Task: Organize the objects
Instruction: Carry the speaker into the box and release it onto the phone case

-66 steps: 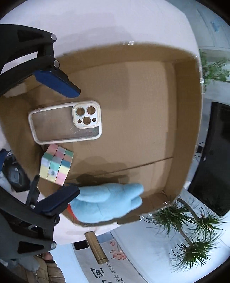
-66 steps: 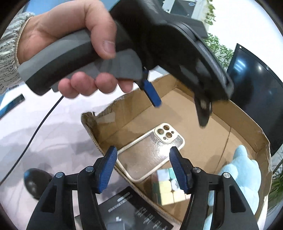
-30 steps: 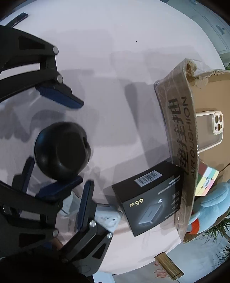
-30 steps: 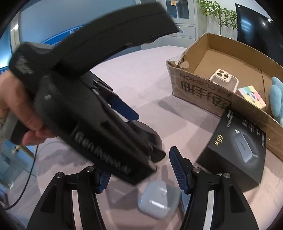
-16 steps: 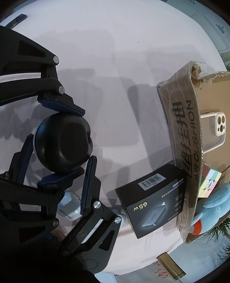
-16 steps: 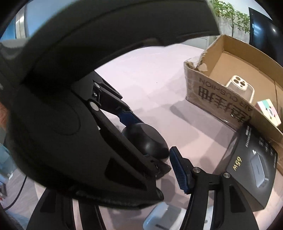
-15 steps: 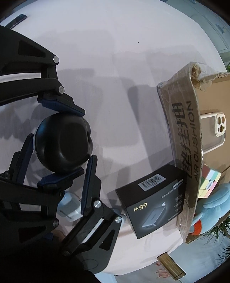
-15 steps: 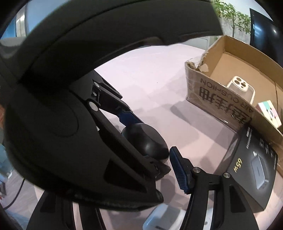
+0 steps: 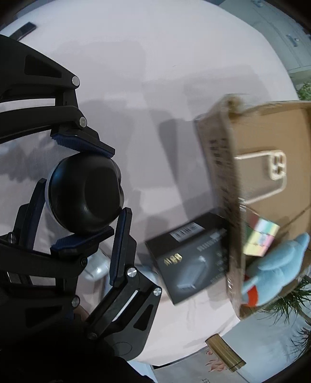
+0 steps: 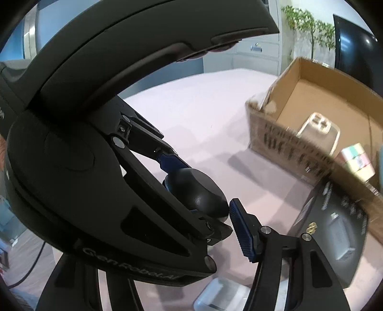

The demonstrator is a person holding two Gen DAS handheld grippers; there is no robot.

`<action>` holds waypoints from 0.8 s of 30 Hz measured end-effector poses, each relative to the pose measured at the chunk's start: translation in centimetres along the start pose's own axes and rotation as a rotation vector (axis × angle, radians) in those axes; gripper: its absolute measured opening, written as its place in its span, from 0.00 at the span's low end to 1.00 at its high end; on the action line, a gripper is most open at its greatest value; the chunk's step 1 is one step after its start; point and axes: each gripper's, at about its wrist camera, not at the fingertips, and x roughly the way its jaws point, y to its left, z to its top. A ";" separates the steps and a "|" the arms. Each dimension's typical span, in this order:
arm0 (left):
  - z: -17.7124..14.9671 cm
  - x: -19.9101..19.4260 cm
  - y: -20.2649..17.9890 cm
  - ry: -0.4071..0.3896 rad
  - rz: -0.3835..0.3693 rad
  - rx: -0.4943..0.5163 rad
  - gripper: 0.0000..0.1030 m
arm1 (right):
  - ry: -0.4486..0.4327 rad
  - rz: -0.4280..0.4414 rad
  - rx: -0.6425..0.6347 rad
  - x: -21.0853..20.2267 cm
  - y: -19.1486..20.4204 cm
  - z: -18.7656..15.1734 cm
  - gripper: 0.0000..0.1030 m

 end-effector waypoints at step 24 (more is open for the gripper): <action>18.8 -1.5 -3.1 -0.093 0.006 0.160 0.55 | -0.100 -0.101 0.075 -4.5 -17.2 11.0 0.58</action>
